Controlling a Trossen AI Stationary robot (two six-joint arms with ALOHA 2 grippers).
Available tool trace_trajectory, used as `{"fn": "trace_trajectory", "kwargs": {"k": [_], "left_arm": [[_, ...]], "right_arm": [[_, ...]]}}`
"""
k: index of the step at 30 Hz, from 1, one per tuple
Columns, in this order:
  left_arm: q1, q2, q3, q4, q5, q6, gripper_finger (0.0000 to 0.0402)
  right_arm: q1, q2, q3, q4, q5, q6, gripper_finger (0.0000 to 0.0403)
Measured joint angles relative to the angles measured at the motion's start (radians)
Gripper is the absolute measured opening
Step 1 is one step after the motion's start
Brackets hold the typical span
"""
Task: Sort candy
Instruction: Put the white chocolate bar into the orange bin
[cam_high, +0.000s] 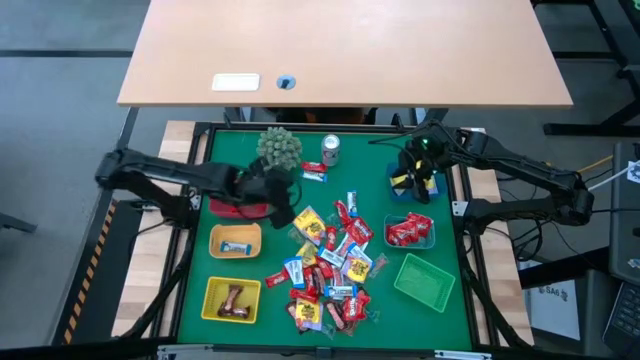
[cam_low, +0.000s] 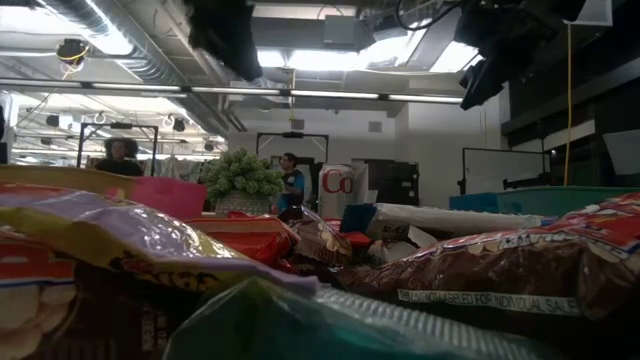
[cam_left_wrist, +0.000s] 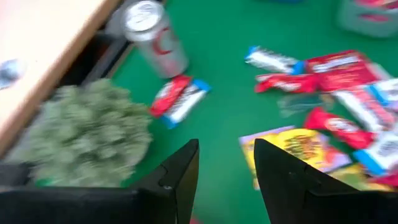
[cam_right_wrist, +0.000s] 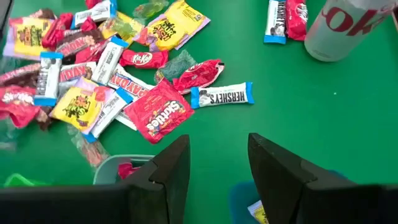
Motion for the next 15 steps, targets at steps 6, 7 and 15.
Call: {"fn": "trace_trajectory", "kwargs": {"k": [6, 7, 15], "left_arm": [[0.015, -0.165, -0.248, 0.224, 0.141, 0.029, 0.0141], [0.020, -0.185, -0.269, 0.234, 0.160, -0.004, 0.0141], [0.024, -0.271, -0.309, 0.240, 0.243, -0.204, 0.0141]], "right_arm": [[0.000, 0.000, 0.000, 0.059, 0.097, 0.152, 0.0160], [0.000, 0.001, 0.000, 0.073, 0.121, 0.178, 0.0160], [0.000, 0.011, 0.000, 0.151, 0.186, 0.390, 0.0160]]}}
